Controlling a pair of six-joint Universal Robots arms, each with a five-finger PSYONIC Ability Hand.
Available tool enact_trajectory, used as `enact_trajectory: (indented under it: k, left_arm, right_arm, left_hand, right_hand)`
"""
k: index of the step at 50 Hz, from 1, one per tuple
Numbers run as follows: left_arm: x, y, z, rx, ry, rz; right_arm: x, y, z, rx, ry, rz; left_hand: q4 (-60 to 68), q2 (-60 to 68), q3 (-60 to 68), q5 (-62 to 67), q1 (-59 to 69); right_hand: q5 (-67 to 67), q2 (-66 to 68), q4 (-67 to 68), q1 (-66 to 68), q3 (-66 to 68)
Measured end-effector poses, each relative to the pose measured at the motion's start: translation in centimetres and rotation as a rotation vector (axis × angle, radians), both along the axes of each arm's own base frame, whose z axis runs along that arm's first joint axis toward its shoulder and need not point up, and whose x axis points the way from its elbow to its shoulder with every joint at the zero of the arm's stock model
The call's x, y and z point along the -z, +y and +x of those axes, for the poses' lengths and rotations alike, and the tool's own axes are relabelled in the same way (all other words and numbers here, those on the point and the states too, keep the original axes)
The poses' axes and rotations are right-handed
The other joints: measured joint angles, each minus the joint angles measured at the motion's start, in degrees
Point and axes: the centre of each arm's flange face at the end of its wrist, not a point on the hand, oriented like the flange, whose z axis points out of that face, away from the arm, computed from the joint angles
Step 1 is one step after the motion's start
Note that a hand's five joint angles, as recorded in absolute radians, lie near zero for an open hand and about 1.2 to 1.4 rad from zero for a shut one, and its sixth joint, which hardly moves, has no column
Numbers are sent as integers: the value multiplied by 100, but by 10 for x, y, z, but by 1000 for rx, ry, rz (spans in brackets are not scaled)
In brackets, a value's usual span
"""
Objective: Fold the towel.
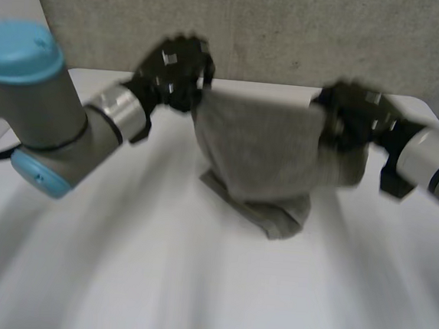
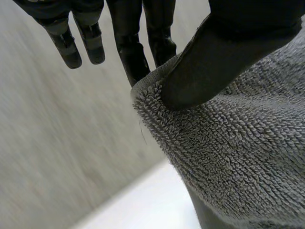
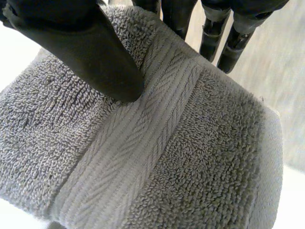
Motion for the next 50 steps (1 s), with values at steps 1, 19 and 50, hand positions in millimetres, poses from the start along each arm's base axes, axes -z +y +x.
enact_trajectory:
  k: [1,19,50]
  left_arm:
    - [-15,1,0,-17,29,-36]
    - [-26,98,42,-56,129,-161]
    - [129,128,29,-39,-264,231]
  right_arm:
    - [-19,-1,1,-3,-11,-62]
    - [-15,49,-5,-102,86,-295]
    - [82,35,-37,43,365,-4]
  left_hand:
    - [0,0,0,0,0]
    - [0,40,0,31,3]
    - [0,-3901,0,-4133,-3784]
  right_hand:
    - [0,0,0,1,0]
    - [18,7,0,21,0]
    - [13,8,0,24,0]
